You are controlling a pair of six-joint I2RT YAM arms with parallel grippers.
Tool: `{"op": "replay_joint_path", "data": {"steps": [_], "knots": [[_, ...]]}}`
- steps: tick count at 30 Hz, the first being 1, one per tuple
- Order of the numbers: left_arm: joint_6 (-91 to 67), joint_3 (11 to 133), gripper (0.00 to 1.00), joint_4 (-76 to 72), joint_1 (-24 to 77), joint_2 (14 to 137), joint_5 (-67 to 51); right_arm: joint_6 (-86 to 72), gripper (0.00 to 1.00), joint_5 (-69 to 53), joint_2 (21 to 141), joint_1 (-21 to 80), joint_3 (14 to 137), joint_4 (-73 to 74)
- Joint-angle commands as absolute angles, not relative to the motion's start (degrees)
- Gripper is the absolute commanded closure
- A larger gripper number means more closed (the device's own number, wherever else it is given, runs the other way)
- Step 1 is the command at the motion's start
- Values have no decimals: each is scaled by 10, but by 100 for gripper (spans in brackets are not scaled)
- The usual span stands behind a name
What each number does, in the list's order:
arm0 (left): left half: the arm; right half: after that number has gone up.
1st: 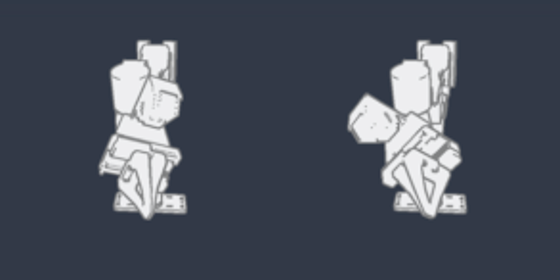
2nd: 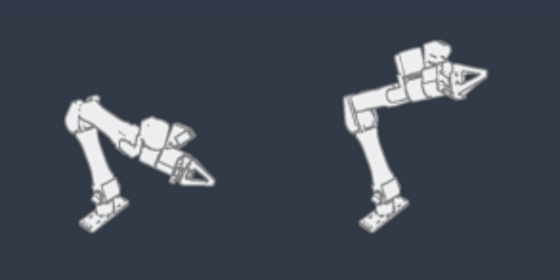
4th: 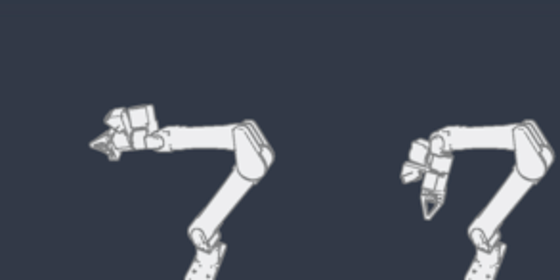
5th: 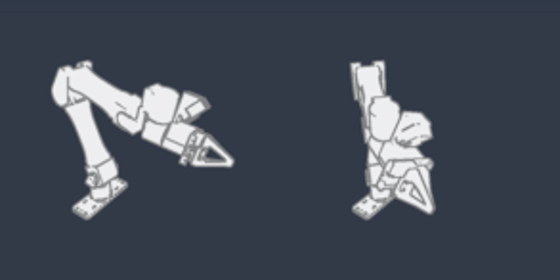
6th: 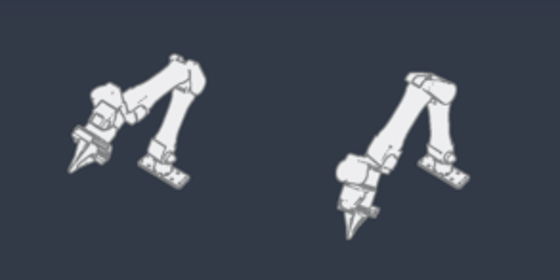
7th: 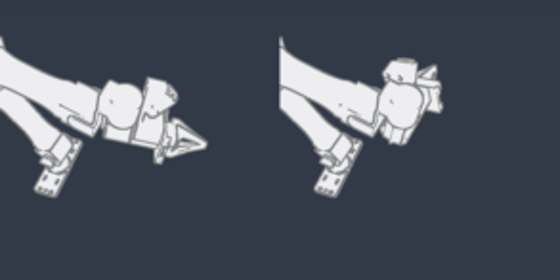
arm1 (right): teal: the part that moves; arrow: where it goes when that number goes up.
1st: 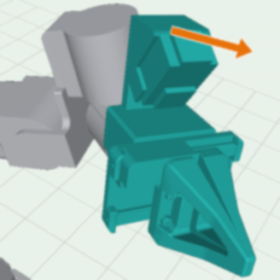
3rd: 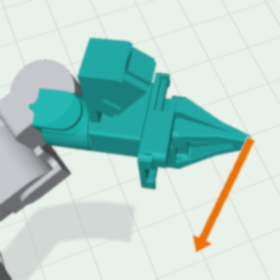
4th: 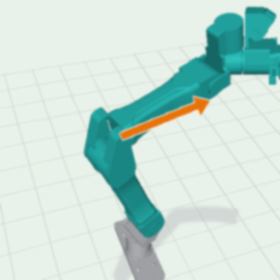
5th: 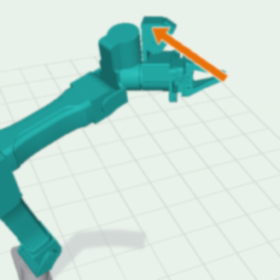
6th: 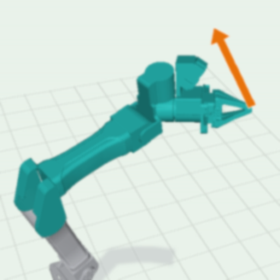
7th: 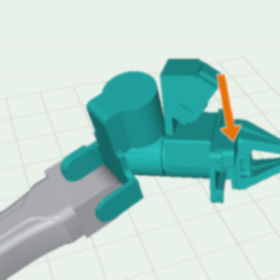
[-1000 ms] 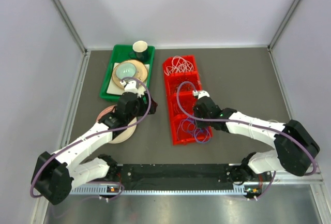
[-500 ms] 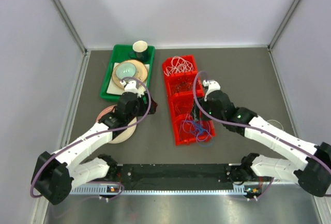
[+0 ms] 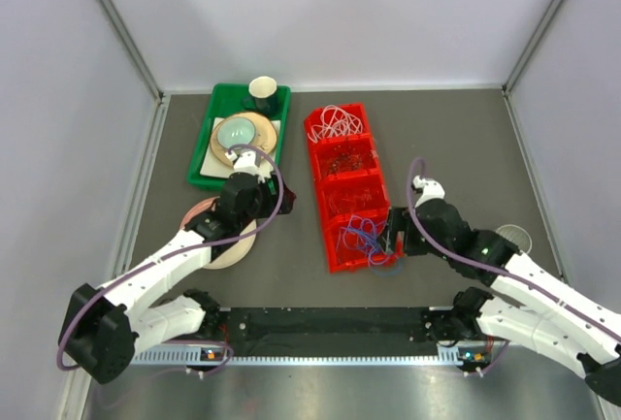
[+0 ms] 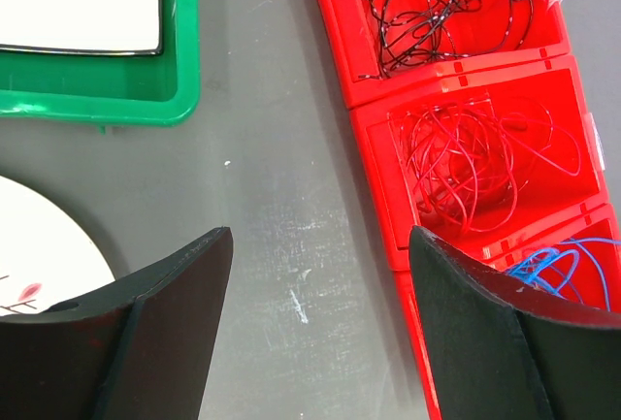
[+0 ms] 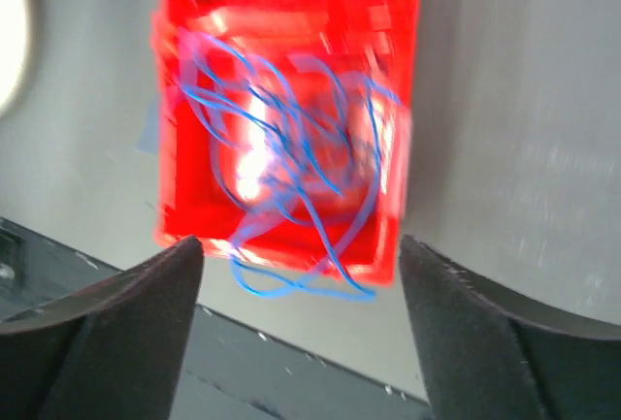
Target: Untangle the cables
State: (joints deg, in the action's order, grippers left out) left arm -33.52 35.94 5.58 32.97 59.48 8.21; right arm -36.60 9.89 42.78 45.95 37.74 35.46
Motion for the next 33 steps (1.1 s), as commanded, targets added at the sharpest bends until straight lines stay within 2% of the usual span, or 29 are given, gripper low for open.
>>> {"op": "replay_joint_path", "data": {"steps": [1, 2, 5, 10, 16, 24, 27, 28, 29, 33], "knots": [[-345, 352, 22, 12, 326, 604, 66, -428, 23, 102, 432, 485, 345, 377], [-345, 356, 22, 13, 326, 608, 56, -429, 30, 107, 435, 488, 345, 377], [-345, 365, 22, 22, 327, 618, 43, -418, 40, 127, 442, 496, 357, 376], [-345, 365, 22, 25, 326, 616, 42, -389, 48, 137, 476, 508, 388, 375], [-344, 364, 22, 28, 326, 612, 44, -374, 48, 167, 524, 556, 414, 376], [-342, 364, 22, 27, 327, 617, 40, -373, 50, 207, 579, 571, 413, 371], [-341, 363, 22, 27, 326, 616, 40, -371, 74, 214, 584, 572, 413, 367], [-342, 363, 22, 28, 326, 616, 40, -369, 94, 214, 585, 571, 415, 365], [-342, 363, 22, 28, 327, 615, 40, -367, 100, 215, 584, 571, 417, 365], [-340, 359, 22, 30, 326, 610, 42, -350, 100, 214, 571, 571, 440, 365]]}}
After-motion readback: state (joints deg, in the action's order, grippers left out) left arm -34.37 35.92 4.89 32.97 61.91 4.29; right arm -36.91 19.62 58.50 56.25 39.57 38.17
